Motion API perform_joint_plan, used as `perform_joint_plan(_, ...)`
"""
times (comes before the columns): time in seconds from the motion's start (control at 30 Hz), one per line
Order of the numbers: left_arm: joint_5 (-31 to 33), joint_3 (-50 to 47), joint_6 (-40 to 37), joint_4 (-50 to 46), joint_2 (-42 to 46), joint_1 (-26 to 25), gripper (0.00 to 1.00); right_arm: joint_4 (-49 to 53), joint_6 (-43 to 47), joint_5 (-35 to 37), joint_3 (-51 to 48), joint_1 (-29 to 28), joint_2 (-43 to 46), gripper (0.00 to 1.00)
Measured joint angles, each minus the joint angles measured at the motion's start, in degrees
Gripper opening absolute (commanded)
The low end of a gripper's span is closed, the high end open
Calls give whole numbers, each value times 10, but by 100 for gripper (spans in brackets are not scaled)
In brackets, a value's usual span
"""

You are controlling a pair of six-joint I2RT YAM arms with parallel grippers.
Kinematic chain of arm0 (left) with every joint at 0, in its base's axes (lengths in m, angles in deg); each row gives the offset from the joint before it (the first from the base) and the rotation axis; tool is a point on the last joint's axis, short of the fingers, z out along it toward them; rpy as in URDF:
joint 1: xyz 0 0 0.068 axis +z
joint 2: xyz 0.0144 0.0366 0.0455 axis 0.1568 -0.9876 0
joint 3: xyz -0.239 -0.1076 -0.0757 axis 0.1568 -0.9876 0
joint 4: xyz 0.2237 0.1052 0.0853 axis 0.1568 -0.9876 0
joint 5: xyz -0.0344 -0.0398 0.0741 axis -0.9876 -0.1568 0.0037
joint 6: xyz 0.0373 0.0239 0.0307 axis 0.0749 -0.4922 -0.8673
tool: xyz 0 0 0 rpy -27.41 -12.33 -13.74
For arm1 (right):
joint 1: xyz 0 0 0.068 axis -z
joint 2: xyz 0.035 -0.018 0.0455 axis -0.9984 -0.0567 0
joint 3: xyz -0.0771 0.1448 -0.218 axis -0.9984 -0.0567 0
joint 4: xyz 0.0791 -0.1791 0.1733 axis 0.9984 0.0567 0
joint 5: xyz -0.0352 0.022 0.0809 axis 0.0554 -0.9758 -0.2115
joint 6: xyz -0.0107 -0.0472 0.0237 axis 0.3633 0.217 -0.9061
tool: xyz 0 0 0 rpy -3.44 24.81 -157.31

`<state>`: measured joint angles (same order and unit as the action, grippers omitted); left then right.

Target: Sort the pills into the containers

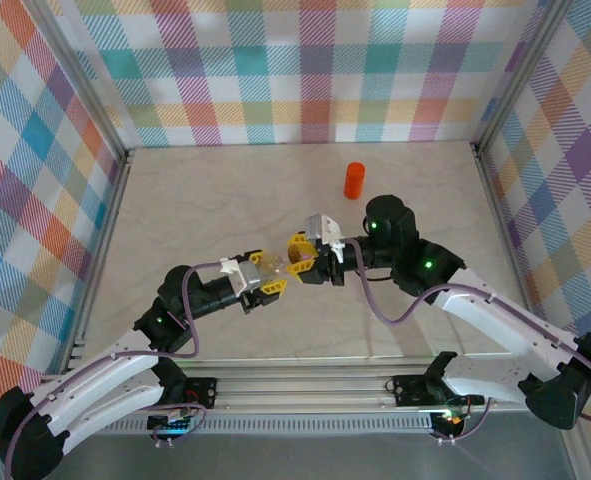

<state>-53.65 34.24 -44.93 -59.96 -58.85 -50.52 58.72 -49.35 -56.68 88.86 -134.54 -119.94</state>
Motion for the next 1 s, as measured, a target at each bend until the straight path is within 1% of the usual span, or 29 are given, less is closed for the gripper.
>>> perform_joint_plan(0.13,-22,-2,0,-1,6,0,0,20,26,7,9,-14,-10,30)
perform_joint_plan(0.37,-49,-3,0,-26,11,0,0,73,70,-3,28,-16,-18,32)
perform_joint_plan(0.5,-73,-3,-13,-51,12,-1,0,140,112,-19,64,-21,-47,32)
perform_joint_plan(0.67,-82,-3,-18,-89,18,-1,0,246,170,-20,122,-23,-88,32)
perform_joint_plan(0.77,-84,-3,-21,-111,25,-1,0,293,204,-7,148,-31,-108,32)
perform_joint_plan(0.87,-88,-5,-27,-135,30,-1,0,335,234,24,169,-45,-125,33)
perform_joint_plan(1.0,-88,-11,-33,-164,31,-1,0,378,255,52,187,-56,-150,35)
